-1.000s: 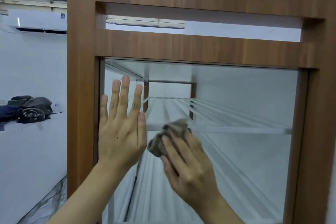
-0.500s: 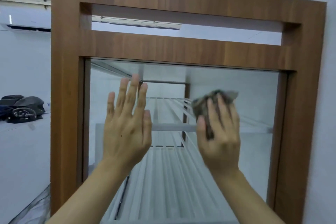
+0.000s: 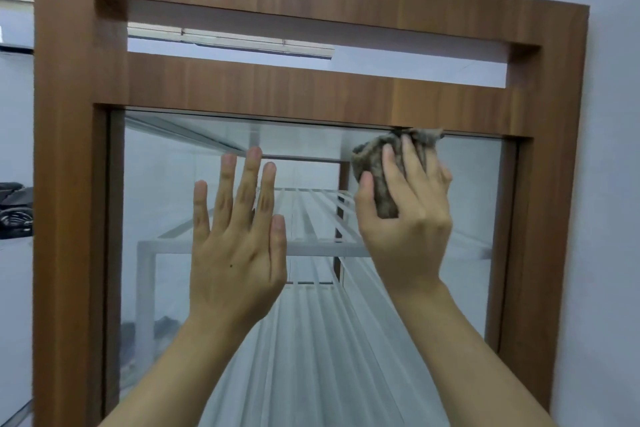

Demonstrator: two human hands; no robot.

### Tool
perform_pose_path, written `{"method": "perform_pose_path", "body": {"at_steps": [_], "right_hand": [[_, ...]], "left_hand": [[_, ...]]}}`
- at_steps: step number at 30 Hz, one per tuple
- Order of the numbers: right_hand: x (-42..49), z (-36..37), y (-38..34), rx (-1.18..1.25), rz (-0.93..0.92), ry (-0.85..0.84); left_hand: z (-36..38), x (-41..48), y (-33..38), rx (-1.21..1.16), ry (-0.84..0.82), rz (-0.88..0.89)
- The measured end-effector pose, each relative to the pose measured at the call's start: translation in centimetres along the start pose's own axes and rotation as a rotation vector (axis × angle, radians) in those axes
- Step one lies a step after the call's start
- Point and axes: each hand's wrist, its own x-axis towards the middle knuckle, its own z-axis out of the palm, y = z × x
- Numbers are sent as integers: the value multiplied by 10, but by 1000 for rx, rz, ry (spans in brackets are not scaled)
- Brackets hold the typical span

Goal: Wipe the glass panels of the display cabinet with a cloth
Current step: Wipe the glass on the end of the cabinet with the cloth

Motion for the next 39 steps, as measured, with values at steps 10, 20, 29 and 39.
{"method": "perform_pose_path", "body": {"at_steps": [10,20,29,39], "right_hand": [[-17,3,-11,73,139,-11],[-13,-3,6,26,188,27],[-44,-29,22,73,-37,-78],[-71,-44,29,67,-180,-204]], "left_hand": [[-1,0,1,11,0,-4],[0,0,2,7,6,-7],[0,-2,1,6,23,-14],[1,-2,1,-21,40,-12]]}}
